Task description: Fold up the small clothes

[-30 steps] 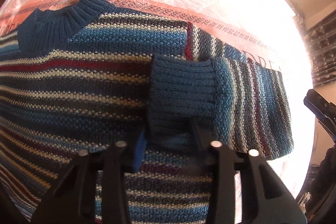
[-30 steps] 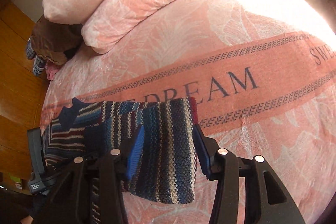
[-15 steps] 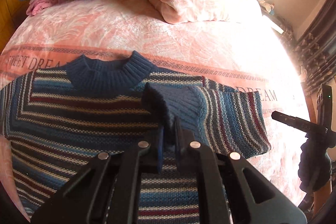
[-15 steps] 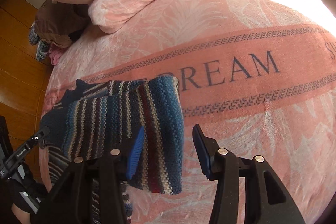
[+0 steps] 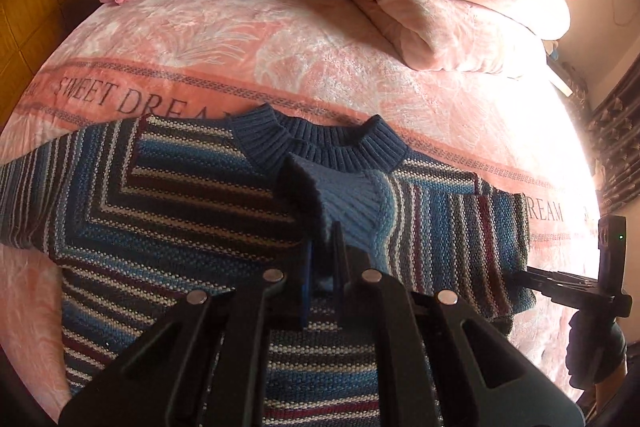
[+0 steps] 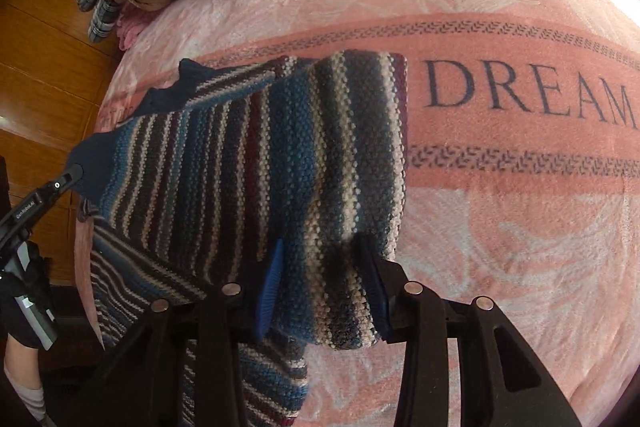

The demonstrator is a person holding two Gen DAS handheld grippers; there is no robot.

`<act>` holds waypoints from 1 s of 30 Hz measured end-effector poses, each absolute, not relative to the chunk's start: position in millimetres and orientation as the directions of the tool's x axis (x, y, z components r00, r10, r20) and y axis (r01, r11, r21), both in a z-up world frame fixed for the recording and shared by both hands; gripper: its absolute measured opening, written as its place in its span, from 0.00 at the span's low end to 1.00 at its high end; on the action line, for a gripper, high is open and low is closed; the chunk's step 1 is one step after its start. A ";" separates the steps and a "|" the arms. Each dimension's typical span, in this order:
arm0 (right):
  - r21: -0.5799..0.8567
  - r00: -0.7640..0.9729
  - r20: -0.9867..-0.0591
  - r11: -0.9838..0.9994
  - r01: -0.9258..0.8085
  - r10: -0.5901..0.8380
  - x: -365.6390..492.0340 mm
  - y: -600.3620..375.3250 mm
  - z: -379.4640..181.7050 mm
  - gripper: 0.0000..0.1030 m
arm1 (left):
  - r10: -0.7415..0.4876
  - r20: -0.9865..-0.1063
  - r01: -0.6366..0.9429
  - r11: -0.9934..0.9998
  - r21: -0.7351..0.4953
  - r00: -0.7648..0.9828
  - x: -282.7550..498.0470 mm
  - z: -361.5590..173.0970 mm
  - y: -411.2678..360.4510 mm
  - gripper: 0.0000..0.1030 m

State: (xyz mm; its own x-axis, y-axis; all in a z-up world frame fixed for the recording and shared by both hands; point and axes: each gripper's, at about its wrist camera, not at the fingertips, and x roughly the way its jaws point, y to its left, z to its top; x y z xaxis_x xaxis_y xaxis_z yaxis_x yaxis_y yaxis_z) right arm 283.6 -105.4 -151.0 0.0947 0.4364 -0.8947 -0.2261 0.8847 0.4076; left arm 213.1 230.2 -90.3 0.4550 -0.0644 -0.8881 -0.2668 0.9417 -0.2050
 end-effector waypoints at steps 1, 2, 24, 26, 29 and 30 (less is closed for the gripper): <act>0.410 0.093 -0.894 0.884 -0.226 0.438 283.5 -103.7 -151.5 0.39 | -0.062 -0.889 -0.278 0.938 -0.207 0.453 212.4 -93.2 236.6 0.06; 0.408 0.092 -0.895 0.884 -0.229 0.436 283.2 -102.0 -152.2 0.39 | -0.060 -0.890 -0.287 0.935 -0.208 0.451 211.3 -96.2 242.7 0.06; 0.381 0.136 -0.891 0.877 -0.294 0.433 284.1 -88.9 -131.6 0.40 | -0.178 -0.938 -0.424 0.855 -0.298 0.299 196.9 -180.5 284.8 0.42; 0.379 0.133 -0.892 0.874 -0.305 0.433 282.4 -83.7 -130.2 0.40 | -0.171 -0.939 -0.413 0.864 -0.289 0.299 198.9 -180.8 280.5 0.45; 0.359 0.129 -0.900 0.876 -0.323 0.417 279.5 -75.1 -133.7 0.40 | -0.152 -0.937 -0.409 0.869 -0.278 0.314 201.7 -180.4 276.5 0.33; 0.350 0.127 -0.904 0.877 -0.329 0.408 278.7 -71.8 -135.5 0.40 | -0.160 -0.930 -0.409 0.864 -0.293 0.330 201.3 -179.7 277.3 0.08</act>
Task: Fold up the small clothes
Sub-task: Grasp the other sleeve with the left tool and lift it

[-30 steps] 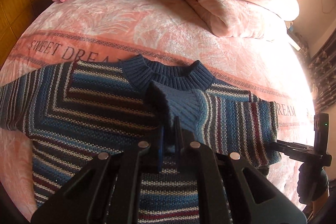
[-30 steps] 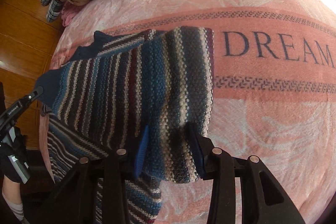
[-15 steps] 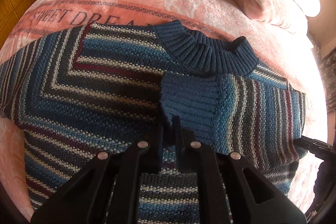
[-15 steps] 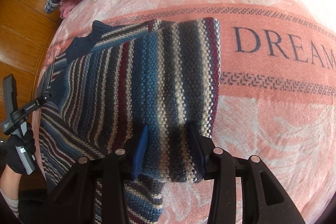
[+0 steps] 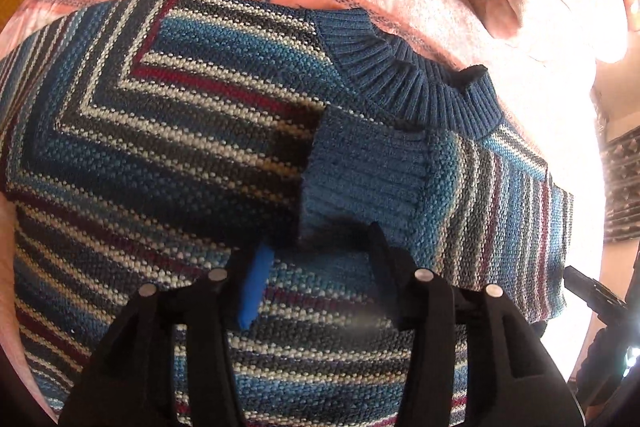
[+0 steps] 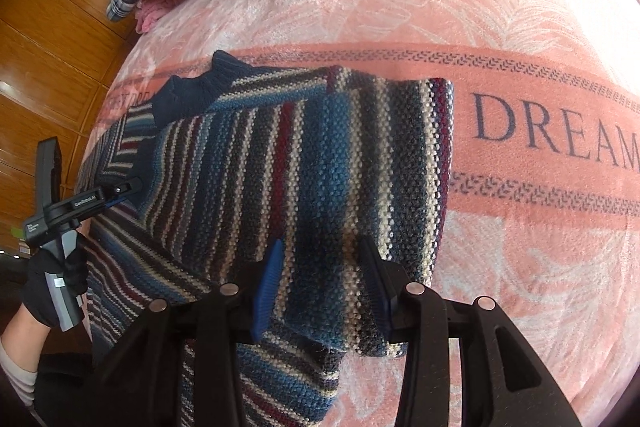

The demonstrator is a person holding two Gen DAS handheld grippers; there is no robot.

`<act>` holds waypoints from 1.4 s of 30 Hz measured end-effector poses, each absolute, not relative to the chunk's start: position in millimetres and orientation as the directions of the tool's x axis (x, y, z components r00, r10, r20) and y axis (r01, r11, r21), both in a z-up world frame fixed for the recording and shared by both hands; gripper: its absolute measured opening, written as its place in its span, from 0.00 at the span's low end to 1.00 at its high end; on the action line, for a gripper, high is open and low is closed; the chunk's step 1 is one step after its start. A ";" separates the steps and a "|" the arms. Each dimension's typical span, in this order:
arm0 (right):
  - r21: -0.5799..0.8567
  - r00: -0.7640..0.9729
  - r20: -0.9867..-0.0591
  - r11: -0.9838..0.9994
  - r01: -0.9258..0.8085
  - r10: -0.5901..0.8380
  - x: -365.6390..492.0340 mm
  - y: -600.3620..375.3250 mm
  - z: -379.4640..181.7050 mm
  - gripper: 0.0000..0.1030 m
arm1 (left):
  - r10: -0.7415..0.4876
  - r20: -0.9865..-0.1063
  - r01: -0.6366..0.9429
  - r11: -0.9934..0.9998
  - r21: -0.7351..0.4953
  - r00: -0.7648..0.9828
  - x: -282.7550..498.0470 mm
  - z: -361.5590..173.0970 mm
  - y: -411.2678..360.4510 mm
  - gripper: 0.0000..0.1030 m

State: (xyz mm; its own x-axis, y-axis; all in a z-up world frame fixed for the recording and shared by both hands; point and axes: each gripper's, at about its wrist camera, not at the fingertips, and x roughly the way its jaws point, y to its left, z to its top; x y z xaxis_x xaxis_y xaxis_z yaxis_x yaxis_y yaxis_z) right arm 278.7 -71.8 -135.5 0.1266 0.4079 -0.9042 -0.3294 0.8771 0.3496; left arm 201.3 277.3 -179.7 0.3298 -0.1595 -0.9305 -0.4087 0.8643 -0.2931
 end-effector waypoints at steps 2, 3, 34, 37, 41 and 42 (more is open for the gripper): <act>0.336 0.127 -0.909 0.878 -0.340 0.397 277.7 -68.4 -137.3 0.40 | -0.176 -0.917 -0.420 0.847 -0.327 0.358 200.1 -175.8 281.8 0.08; 0.339 0.127 -0.907 0.877 -0.341 0.401 277.6 -68.3 -137.8 0.40 | -0.169 -0.911 -0.429 0.840 -0.332 0.375 198.1 -170.4 285.7 0.07; 0.404 0.162 -0.869 0.860 -0.313 0.467 262.9 15.4 -98.5 0.48 | 0.109 -0.945 -0.635 0.764 -0.118 0.307 105.0 -118.9 495.4 0.65; 0.483 0.163 -0.831 0.836 -0.261 0.531 260.1 37.2 -103.1 0.49 | 0.107 -0.953 -0.715 0.686 -0.135 0.283 75.9 -132.9 542.1 0.64; 0.563 0.132 -0.796 0.803 -0.197 0.590 254.2 56.9 -124.4 0.49 | 0.090 -0.944 -0.802 0.557 -0.215 0.317 43.0 -148.1 598.4 0.62; 0.552 0.123 -0.805 0.809 -0.200 0.580 252.4 61.2 -129.6 0.49 | 0.088 -0.941 -0.817 0.526 -0.236 0.328 36.1 -151.8 611.5 0.61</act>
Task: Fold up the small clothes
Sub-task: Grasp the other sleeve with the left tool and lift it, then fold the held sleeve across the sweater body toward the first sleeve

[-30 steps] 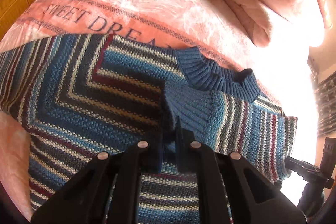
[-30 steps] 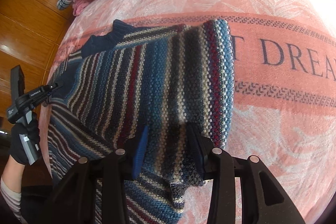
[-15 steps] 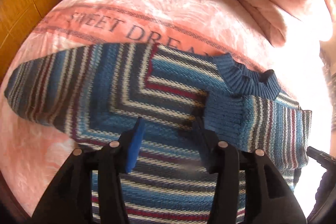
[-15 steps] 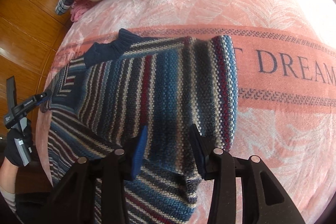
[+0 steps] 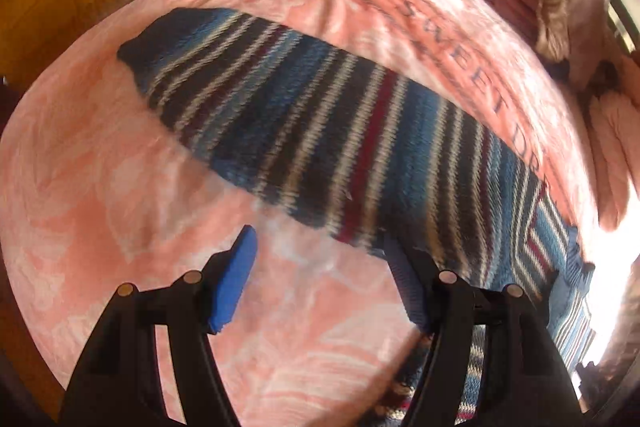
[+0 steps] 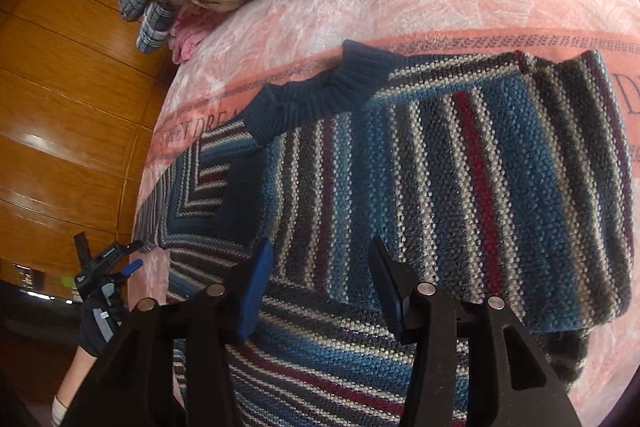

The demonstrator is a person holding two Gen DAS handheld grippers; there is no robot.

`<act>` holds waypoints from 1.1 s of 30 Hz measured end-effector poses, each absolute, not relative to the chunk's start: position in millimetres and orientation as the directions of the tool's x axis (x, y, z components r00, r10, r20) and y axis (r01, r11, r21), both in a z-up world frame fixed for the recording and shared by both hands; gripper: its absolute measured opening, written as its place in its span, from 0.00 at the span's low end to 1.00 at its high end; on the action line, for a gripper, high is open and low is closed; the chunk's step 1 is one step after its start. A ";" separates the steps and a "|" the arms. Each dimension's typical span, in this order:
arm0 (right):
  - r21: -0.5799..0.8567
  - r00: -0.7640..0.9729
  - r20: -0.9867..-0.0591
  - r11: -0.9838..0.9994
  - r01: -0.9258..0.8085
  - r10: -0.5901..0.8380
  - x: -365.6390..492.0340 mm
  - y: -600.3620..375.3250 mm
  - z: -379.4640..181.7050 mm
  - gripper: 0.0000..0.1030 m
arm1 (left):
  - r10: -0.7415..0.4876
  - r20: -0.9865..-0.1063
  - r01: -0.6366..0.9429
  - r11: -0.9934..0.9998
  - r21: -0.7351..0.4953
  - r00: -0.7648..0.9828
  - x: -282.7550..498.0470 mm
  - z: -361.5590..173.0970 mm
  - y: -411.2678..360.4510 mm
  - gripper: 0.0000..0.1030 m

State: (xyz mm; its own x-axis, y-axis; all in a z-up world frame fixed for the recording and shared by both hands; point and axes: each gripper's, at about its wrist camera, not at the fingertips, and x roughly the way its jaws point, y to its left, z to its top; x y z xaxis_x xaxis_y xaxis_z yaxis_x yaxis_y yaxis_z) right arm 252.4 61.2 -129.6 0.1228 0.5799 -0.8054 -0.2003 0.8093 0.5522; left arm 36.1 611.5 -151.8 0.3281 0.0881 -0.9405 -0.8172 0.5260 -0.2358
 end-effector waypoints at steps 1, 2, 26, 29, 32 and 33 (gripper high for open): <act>0.536 0.114 -0.818 0.819 -0.205 0.564 251.3 64.5 -134.5 0.49 | 0.088 -0.937 -0.829 0.500 -0.253 0.339 32.1 -155.3 621.5 0.61; 0.522 0.109 -0.828 0.827 -0.209 0.550 250.1 66.7 -138.2 0.49 | 0.088 -0.931 -0.836 0.476 -0.273 0.354 27.7 -158.5 632.2 0.61; 0.412 0.138 -0.871 0.854 -0.319 0.472 253.2 71.5 -161.9 0.49 | 0.090 -0.858 -0.807 0.400 -0.434 0.506 32.2 -189.9 696.0 0.13; 0.398 0.142 -0.875 0.855 -0.332 0.462 251.8 72.9 -161.2 0.49 | 0.120 -0.837 -0.794 0.411 -0.448 0.534 35.7 -178.5 690.2 0.11; 0.388 0.145 -0.879 0.858 -0.338 0.455 250.6 73.9 -160.0 0.49 | 0.138 -0.799 -0.759 0.442 -0.479 0.585 44.0 -159.6 680.7 0.11; 0.386 0.146 -0.879 0.858 -0.338 0.453 250.0 73.9 -159.7 0.49 | 0.134 -0.786 -0.742 0.454 -0.493 0.603 48.0 -153.4 676.8 0.11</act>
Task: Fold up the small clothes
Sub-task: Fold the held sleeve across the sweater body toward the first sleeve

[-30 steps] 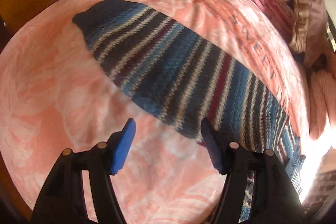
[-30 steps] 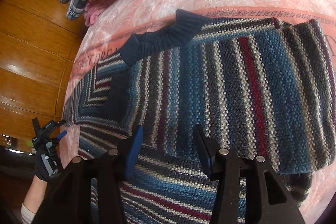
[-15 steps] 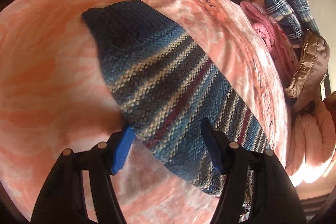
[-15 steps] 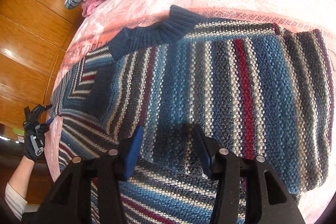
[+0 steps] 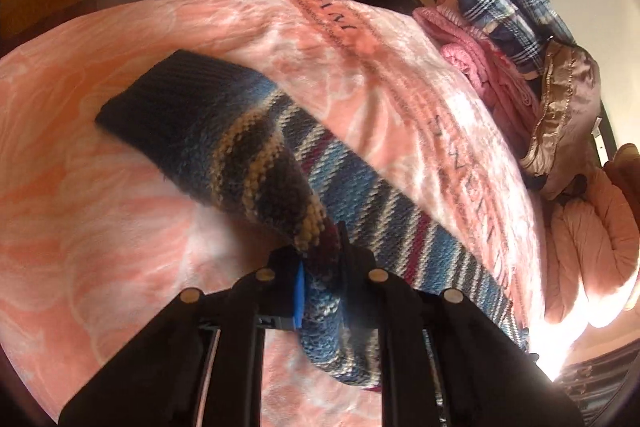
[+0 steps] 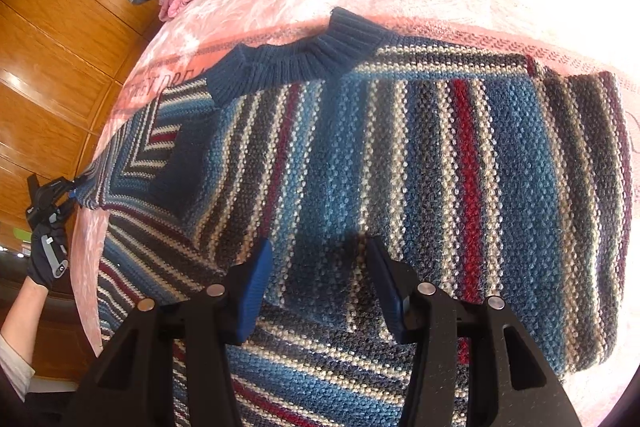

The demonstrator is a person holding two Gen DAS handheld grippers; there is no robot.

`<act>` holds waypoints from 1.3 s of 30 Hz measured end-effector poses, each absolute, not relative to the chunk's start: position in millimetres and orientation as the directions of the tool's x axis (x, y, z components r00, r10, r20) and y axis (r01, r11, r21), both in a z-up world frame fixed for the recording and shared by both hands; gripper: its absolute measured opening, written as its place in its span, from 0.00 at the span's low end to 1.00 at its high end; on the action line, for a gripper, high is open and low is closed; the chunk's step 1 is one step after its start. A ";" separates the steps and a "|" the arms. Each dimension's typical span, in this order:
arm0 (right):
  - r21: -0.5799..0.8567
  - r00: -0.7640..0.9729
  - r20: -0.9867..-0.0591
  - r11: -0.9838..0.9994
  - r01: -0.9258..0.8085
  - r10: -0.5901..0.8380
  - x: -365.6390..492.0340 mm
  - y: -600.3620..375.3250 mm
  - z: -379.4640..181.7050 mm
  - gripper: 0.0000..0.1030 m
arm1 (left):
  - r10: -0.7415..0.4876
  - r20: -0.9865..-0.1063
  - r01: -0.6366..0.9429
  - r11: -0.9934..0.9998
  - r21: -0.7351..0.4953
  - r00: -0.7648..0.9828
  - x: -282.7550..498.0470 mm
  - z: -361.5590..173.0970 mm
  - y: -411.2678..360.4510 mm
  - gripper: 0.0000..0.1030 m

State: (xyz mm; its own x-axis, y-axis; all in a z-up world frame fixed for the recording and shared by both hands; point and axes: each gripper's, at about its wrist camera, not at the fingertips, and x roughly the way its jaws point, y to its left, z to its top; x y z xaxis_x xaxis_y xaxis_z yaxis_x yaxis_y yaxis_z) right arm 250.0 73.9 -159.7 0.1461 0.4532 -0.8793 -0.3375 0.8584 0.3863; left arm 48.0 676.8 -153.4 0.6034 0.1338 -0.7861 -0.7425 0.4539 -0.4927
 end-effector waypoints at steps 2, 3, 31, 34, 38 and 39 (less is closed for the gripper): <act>0.387 0.147 -0.879 0.859 -0.336 0.453 250.4 72.8 -158.7 0.49 | 0.112 -0.762 -0.701 0.494 -0.514 0.638 59.4 -140.8 665.1 0.10; 0.386 0.148 -0.880 0.860 -0.334 0.452 251.0 72.1 -158.1 0.49 | 0.094 -0.752 -0.678 0.518 -0.522 0.652 66.1 -135.7 657.1 0.10; 0.314 0.163 -0.908 0.885 -0.343 0.385 251.1 58.2 -157.3 0.49 | -0.372 -0.806 -0.279 0.801 -0.529 0.461 183.4 -189.3 418.2 0.14; 0.301 0.163 -0.915 0.892 -0.338 0.370 250.4 61.0 -157.3 0.49 | -0.394 -0.802 -0.277 0.792 -0.544 0.448 175.7 -188.7 419.6 0.16; 0.303 0.146 -0.919 0.893 -0.333 0.366 245.5 63.2 -151.2 0.49 | -0.476 -0.773 -0.188 0.788 -0.587 0.419 156.7 -159.7 420.4 0.37; 0.315 0.140 -0.916 0.889 -0.333 0.377 243.4 64.0 -147.4 0.49 | -0.494 -0.765 -0.140 0.796 -0.589 0.412 149.1 -150.9 422.7 0.40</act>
State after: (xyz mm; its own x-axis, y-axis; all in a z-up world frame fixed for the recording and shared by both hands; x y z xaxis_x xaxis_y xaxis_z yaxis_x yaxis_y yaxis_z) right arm 243.4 64.0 -147.4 0.1395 0.3771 -0.9156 -0.3335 0.8885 0.3151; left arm 149.1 422.7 -150.9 0.4124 -0.4939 -0.7655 -0.1404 0.7958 -0.5891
